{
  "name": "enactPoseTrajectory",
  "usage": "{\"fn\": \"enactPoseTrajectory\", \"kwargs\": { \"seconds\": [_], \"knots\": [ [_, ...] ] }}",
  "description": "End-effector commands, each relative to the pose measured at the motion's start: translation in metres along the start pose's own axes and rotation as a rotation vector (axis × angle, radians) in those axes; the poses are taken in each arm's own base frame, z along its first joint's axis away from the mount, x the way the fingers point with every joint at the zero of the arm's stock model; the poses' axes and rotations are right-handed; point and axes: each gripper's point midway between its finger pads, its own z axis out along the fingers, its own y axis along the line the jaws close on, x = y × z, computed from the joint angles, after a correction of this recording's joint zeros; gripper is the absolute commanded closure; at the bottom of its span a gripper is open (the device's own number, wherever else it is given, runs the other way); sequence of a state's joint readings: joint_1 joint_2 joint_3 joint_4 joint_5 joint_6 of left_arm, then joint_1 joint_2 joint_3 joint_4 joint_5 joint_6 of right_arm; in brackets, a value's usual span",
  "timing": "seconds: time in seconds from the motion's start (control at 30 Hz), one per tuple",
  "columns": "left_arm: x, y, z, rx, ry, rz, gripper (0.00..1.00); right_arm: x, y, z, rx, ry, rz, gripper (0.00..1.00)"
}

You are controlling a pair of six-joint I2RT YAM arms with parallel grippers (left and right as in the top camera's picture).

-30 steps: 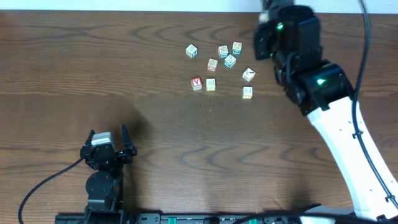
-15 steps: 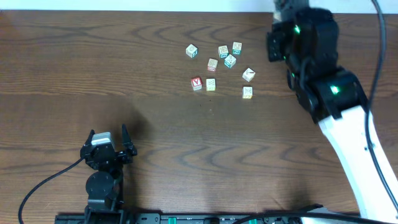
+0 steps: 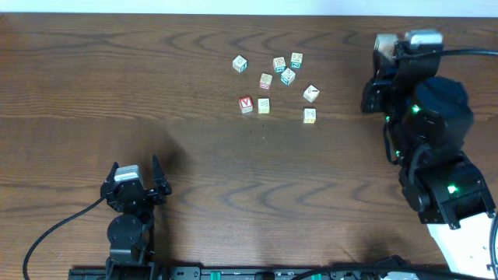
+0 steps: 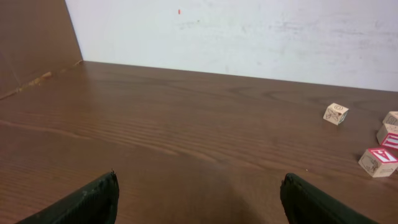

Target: Lift 5 blocks

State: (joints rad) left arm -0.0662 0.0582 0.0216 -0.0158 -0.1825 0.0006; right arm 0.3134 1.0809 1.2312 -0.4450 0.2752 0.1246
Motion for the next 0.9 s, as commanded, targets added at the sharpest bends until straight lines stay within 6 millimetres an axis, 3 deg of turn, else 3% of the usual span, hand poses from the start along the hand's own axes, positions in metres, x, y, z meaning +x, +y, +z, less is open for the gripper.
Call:
{"fn": "enactPoseTrajectory", "kwargs": {
  "seconds": [0.0, 0.23, 0.37, 0.5, 0.67, 0.87],
  "knots": [
    [0.018, 0.004, 0.001, -0.019, 0.055, 0.020, 0.17, 0.041, 0.001, 0.009, 0.009, 0.163, 0.149, 0.96],
    [0.018, 0.004, 0.001, -0.019, 0.055, 0.020, 0.16, 0.149, 0.020, 0.021, -0.018, 0.595, 0.083, 0.99],
    [0.018, 0.004, 0.001, -0.019, 0.055, 0.020, 0.17, 0.199, 0.035, 0.026, -0.028, 0.754, 0.014, 0.99],
    [0.018, 0.004, 0.001, -0.019, 0.055, 0.020, 0.17, 0.239, 0.049, 0.027, -0.036, 0.844, -0.029, 0.99],
    [0.018, 0.004, 0.001, -0.019, 0.055, 0.020, 0.16, 0.277, 0.068, 0.026, -0.068, 0.845, -0.026, 0.99],
    [0.018, 0.004, 0.001, -0.019, 0.055, 0.020, 0.16, 0.310, 0.067, 0.028, -0.072, 0.833, -0.016, 0.98]
  ]
}}
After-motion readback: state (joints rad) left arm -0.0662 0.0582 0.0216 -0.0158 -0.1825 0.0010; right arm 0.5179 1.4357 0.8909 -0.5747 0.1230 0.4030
